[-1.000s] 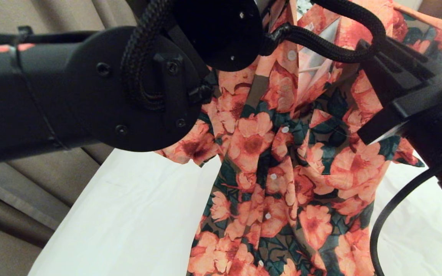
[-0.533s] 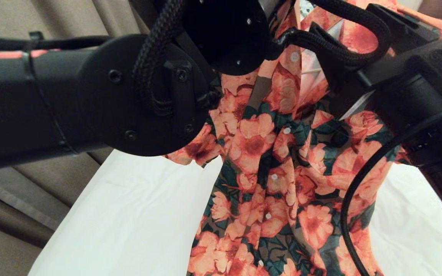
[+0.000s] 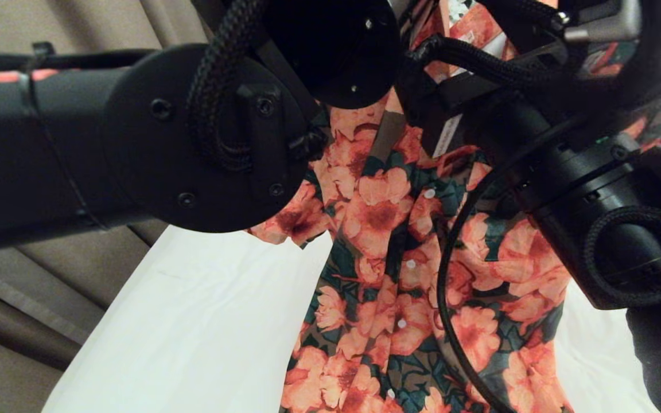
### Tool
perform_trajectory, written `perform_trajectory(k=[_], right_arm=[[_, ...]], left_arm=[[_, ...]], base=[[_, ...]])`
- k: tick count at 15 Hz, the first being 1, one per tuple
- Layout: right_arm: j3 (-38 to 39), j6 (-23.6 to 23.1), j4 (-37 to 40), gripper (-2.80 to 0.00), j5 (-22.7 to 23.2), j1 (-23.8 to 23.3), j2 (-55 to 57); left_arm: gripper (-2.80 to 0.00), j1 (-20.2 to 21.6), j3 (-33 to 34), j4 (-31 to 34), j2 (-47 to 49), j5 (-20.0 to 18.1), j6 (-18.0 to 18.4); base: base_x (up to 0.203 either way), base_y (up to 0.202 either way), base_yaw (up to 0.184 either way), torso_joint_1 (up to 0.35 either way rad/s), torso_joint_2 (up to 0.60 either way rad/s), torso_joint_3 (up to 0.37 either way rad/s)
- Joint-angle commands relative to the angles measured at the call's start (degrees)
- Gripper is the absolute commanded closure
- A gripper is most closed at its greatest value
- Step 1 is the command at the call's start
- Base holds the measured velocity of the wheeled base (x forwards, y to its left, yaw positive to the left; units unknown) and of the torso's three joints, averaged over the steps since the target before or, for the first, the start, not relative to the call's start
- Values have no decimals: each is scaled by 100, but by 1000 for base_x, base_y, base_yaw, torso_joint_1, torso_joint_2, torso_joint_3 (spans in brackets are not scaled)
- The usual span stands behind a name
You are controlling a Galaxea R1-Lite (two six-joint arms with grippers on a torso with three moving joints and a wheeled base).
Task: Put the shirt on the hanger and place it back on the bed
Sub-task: Take the clothes hanger out of the clothes
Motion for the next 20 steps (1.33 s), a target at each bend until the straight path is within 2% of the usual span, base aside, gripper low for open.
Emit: perform_trajectory(k=[1,11,20], right_arm=[[-147,-28,109,0,-1,34,174],[-354,-13,205,0,54,45,226],[59,-6,188,0,18,54,227]], left_arm=[[0,-2,0,-22,-12,17,14],[0,7,-6,-30,-65,8,14],[0,7,-1,-31,-144,8,6]], base=[[0,0,0,0,0,0],[0,0,0,0,0,0],[0,0,0,0,0,0]])
